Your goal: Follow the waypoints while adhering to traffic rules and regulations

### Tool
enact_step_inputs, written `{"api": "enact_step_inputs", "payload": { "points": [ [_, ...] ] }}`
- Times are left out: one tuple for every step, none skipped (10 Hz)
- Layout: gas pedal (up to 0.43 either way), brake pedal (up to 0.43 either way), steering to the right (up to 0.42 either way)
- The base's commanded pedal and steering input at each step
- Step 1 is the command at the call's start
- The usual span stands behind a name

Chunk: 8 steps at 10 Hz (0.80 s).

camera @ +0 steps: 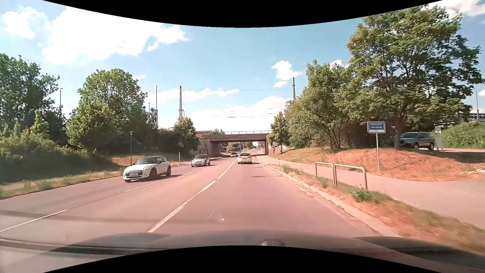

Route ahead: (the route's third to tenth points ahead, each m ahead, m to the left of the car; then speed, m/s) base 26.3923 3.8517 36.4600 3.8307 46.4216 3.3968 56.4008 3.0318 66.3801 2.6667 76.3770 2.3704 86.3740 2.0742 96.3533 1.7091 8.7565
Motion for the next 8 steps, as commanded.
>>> {"api": "enact_step_inputs", "payload": {
  "points": [
    [0.157,0.000,-0.016],
    [0.157,0.000,-0.016],
    [0.157,0.000,-0.016],
    [0.157,0.000,-0.015],
    [0.157,0.000,-0.012],
    [0.157,0.000,-0.008],
    [0.157,0.000,-0.008],
    [0.157,0.000,-0.007]
  ]
}}
